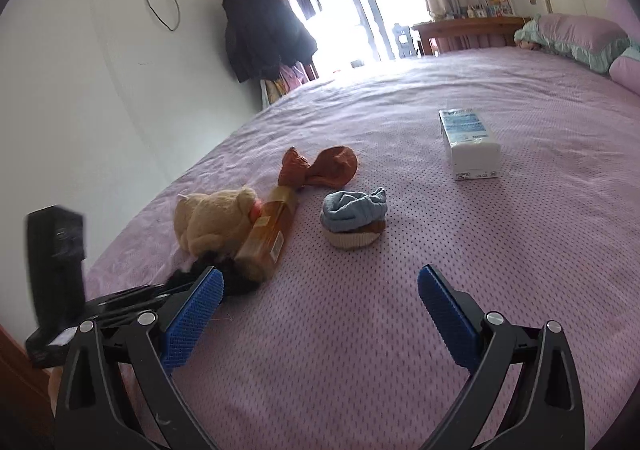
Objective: Collect trash
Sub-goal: 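Grasp the black cloth with left tool while right tool grasps blue-grey sock, then carry black cloth and blue sock over the yellow bin and open both tools, then return both tools to the bed toward the teddy bear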
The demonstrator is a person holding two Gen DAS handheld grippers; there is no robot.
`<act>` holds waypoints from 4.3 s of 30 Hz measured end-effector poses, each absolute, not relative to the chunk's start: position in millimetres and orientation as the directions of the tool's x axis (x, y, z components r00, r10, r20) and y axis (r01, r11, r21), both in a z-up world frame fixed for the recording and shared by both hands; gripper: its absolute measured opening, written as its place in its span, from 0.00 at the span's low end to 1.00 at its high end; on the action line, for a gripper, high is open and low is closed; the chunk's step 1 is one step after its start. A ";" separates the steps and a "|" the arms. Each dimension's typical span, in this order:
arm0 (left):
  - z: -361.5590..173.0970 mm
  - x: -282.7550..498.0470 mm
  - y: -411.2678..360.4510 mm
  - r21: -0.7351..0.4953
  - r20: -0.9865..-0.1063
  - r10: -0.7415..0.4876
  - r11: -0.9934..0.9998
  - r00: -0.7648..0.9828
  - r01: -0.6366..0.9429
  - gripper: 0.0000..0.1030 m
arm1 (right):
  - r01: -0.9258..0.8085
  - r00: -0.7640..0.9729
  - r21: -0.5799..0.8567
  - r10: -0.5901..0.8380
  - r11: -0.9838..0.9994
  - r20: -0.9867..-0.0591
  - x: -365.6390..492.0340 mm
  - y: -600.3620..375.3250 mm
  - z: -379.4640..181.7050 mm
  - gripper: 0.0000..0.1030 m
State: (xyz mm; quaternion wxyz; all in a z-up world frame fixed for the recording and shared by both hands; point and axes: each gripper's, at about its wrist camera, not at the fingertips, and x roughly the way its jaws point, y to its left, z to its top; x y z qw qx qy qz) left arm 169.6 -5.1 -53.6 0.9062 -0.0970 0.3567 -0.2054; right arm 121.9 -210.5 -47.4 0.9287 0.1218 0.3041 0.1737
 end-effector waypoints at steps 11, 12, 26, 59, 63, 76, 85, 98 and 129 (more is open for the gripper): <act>-44.0 168.6 2.0 -0.371 -0.567 -0.501 0.864 0.654 0.341 0.19 | -0.167 0.675 0.316 0.342 0.934 -0.654 197.6 -199.4 -59.0 0.76; -44.4 168.7 1.2 -0.368 -0.568 -0.500 0.865 0.653 0.342 0.19 | -0.172 0.666 0.304 0.338 0.937 -0.665 202.6 -196.3 -60.6 0.71; -41.6 154.2 -26.6 -0.366 -0.577 -0.551 0.834 0.603 0.413 0.19 | -0.181 0.710 0.311 0.343 0.933 -0.616 140.2 -228.6 -63.6 0.45; -124.1 -10.7 -332.9 -0.360 -0.732 -0.681 0.417 0.025 0.835 0.20 | 0.361 0.778 0.423 -0.018 0.831 -0.628 -211.6 -439.8 -131.4 0.45; -154.3 -30.7 -363.0 -0.358 -0.772 -0.635 0.386 -0.037 0.850 0.20 | 0.439 0.737 0.437 -0.037 0.785 -0.675 -235.8 -453.3 -159.8 0.45; -202.6 -61.5 -416.4 -0.296 -0.853 -0.513 0.317 -0.100 0.901 0.64 | 0.531 0.672 0.461 -0.022 0.711 -0.740 -269.4 -477.7 -207.7 0.46; -203.7 -60.3 -415.2 -0.301 -0.857 -0.505 0.317 -0.109 0.900 0.75 | 0.547 0.657 0.448 -0.031 0.707 -0.753 -271.1 -483.3 -212.6 0.46; -203.3 -62.0 -416.9 -0.301 -0.856 -0.504 0.312 -0.112 0.901 0.80 | 0.560 0.638 0.455 -0.010 0.692 -0.770 -267.3 -482.9 -222.0 0.63; -127.4 -31.9 -357.0 -0.202 -0.763 -0.637 0.397 0.110 0.895 0.84 | 0.452 0.718 0.393 -0.065 0.801 -0.693 -227.7 -456.1 -156.4 0.76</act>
